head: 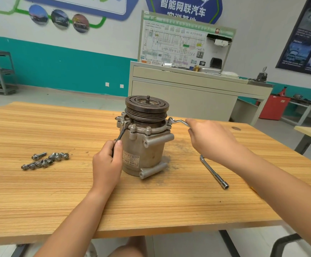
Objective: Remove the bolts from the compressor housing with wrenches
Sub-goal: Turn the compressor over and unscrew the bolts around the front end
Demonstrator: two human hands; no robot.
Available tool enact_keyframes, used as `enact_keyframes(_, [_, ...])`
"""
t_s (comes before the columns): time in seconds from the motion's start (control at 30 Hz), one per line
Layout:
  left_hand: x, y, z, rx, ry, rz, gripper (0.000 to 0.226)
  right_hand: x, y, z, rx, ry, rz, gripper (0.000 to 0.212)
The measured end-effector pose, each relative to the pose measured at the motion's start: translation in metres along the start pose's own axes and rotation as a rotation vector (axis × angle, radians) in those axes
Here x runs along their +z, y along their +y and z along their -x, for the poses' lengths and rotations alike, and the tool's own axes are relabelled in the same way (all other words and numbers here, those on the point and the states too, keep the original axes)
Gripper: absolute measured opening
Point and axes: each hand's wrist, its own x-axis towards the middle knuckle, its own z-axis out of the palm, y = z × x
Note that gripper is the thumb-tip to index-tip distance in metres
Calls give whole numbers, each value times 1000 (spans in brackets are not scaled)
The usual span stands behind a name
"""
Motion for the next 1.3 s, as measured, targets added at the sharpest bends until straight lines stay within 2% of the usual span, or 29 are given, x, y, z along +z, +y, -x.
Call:
enact_keyframes(0.33, [1,-1,-1,5,10,-2,32,-14,-26,-3,-110,-69,318,40])
enact_keyframes(0.43, [1,-1,0,13,9,-2,33,-13,-11,-10,-158,-34,331,33])
enact_keyframes(0.6, [1,-2,0,4,2,21,33,-9,29,-35,-285,-5,354,45])
enact_keyframes(0.7, [1,-2,0,13,3,14,32,6,38,-57,-304,34,369,45])
enact_keyframes(0.83, [1,-4,-1,11,11,6,32,34,28,-82,-300,104,233,33])
enact_keyframes(1.0, [1,-3,0,7,11,9,33,50,9,-95,-325,208,-21,40])
enact_keyframes(1.2, [2,-4,0,-5,9,29,34,23,27,-62,-18,360,-509,30])
enact_keyframes(1.3, [2,-2,0,-5,-1,31,34,6,35,-30,-35,254,-370,27])
